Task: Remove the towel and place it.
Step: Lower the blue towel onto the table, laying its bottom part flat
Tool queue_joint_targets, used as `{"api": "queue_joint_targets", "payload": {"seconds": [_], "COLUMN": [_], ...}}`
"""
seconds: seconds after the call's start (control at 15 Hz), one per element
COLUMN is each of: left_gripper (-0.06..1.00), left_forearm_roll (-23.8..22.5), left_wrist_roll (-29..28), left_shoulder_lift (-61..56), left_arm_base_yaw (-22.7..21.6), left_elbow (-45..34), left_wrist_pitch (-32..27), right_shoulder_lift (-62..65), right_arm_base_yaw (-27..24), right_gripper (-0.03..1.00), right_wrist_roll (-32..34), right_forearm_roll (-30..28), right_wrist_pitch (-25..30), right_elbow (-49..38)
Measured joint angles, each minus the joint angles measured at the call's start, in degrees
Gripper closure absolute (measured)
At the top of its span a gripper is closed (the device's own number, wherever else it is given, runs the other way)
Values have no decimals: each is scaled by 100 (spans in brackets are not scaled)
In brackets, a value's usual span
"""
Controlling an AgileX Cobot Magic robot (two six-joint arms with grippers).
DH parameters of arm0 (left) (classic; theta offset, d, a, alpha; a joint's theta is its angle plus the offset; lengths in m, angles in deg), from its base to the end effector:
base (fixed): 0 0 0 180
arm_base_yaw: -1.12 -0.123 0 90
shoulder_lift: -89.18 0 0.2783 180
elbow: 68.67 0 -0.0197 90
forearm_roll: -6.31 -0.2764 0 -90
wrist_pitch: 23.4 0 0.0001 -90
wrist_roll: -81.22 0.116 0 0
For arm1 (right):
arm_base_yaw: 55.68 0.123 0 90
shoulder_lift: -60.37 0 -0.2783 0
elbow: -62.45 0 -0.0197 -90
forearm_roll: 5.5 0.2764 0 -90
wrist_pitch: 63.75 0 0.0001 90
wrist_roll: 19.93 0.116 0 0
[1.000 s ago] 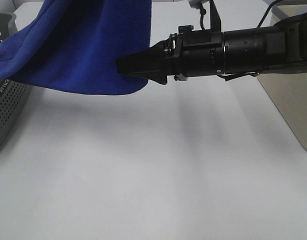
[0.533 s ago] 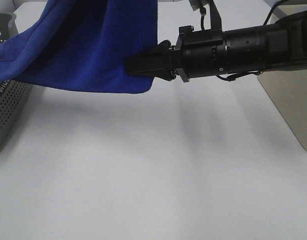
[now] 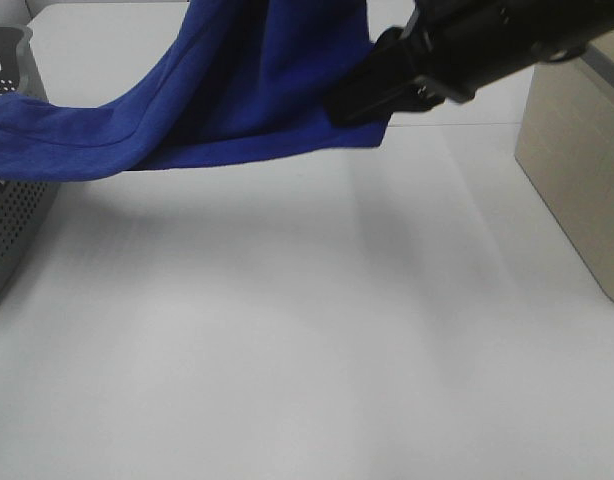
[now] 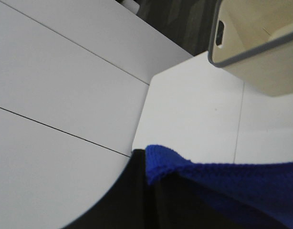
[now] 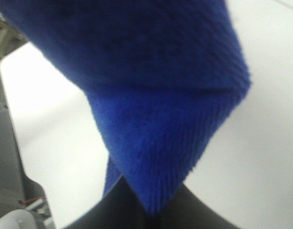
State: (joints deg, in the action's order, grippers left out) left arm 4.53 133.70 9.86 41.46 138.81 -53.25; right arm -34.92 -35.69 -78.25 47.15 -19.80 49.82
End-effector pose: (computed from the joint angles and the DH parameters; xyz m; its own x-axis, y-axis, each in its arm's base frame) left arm 0.3239 -0.2727 0.4690 0.4135 0.7104 -0.5695 0.5126 0.3353 0.7904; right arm 0.3155 0.1829 0.2616 -0.5141 -0.4166 -0.7498 -0.7903 0.5698 0.2253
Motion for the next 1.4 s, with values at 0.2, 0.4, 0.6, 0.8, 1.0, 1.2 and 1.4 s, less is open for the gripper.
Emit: {"api": "queue_joint_targets", "payload": {"seconds": [0.2,0.4,0.6,0.8,1.0,1.2,1.4], "left_gripper": [94,94,94,94,94,94,94], "left_forearm_roll": [0,-46,-521,-2143,-3375,-4016,-4114], "left_wrist_roll": [-756,-1123,-1134,-1232,-2137,-3111,-3667], "left_shoulder_lift": [17,17,11,11,11,0,206], "left_arm_base_yaw": [0,-11,-11,-11,-17,-63,-510], "left_elbow": [0,0,0,0,0,0,0], "left_wrist_pitch": [814,1409,1203,52,-332,-132,390], "right_shoulder_lift": [298,304,304,304,304,292,6], "right_arm_base_yaw": [0,0,0,0,0,0,0], "right_gripper": [95,95,95,95,95,95,95], "right_wrist_roll": [2086,2951,3025,3037,3037,3042,3071], "right_forearm_roll": [-2796,-4532,-4687,-4939,-5225,-5386,-5357], "right_wrist_pitch": [556,1558,1839,1908,1748,487,-1352], "right_elbow": [1450,3031,3552,3667,3667,3673,3678]}}
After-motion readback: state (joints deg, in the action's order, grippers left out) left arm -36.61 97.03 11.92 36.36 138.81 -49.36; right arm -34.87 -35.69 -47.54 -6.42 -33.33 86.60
